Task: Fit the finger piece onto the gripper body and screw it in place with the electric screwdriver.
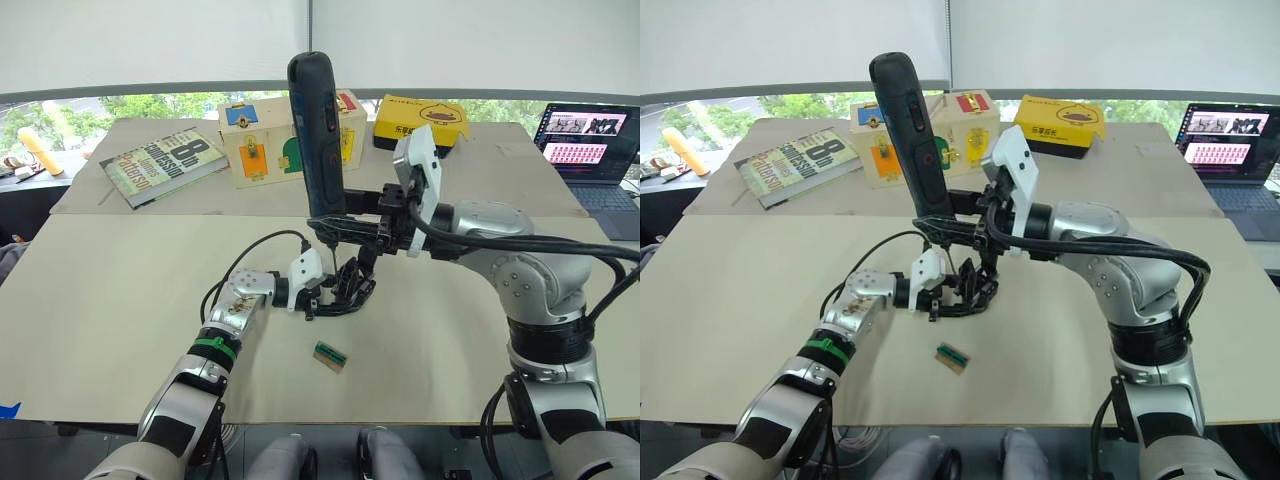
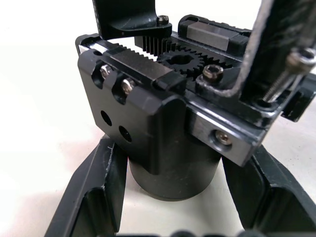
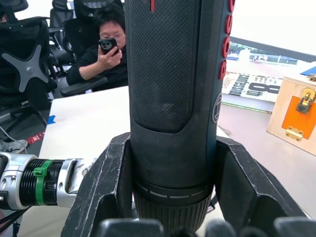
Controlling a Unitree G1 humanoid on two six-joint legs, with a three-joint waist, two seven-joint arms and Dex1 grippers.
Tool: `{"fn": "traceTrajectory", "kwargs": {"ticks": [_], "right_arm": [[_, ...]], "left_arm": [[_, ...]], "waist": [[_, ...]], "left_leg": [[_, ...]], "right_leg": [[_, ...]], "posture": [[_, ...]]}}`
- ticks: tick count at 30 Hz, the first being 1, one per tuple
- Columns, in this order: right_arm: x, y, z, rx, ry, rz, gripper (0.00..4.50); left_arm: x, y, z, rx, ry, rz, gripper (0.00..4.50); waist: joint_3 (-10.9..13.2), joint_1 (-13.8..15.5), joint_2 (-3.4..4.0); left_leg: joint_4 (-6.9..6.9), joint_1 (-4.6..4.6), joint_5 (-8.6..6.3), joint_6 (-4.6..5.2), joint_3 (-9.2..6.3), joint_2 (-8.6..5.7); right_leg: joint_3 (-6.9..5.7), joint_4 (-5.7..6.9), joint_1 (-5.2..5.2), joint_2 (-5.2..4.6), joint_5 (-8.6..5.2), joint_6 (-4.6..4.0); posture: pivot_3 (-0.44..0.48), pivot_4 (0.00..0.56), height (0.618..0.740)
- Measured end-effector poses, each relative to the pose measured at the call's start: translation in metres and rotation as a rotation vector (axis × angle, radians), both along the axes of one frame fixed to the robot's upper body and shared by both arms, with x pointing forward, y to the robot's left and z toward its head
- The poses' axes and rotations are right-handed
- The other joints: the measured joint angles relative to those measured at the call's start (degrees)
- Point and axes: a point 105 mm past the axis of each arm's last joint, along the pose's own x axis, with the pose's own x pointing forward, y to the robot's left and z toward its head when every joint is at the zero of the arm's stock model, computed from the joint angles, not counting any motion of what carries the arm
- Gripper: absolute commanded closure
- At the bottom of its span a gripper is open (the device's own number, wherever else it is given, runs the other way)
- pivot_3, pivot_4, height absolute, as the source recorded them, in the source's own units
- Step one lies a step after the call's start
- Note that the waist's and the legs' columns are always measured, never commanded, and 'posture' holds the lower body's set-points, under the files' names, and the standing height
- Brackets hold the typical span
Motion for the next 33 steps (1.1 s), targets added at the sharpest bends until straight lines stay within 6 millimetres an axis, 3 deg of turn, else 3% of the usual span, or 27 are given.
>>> {"fn": "traceTrajectory", "kwargs": {"ticks": [33], "right_arm": [[0.0044, 0.0008, -0.0020, 0.000, -0.008, -0.010, 2.61]], "left_arm": [[0.0001, 0.0000, 0.0000, 0.000, 0.000, 0.000, 2.22]], "waist": [[0.0, 0.0, 0.00]], "left_leg": [[0.00, 0.00, 0.00, 0.00, 0.00, 0.00]], "right_leg": [[-0.02, 0.00, 0.00, 0.01, 0.00, 0.00]], "posture": [[0.000, 0.150, 0.740]]}}
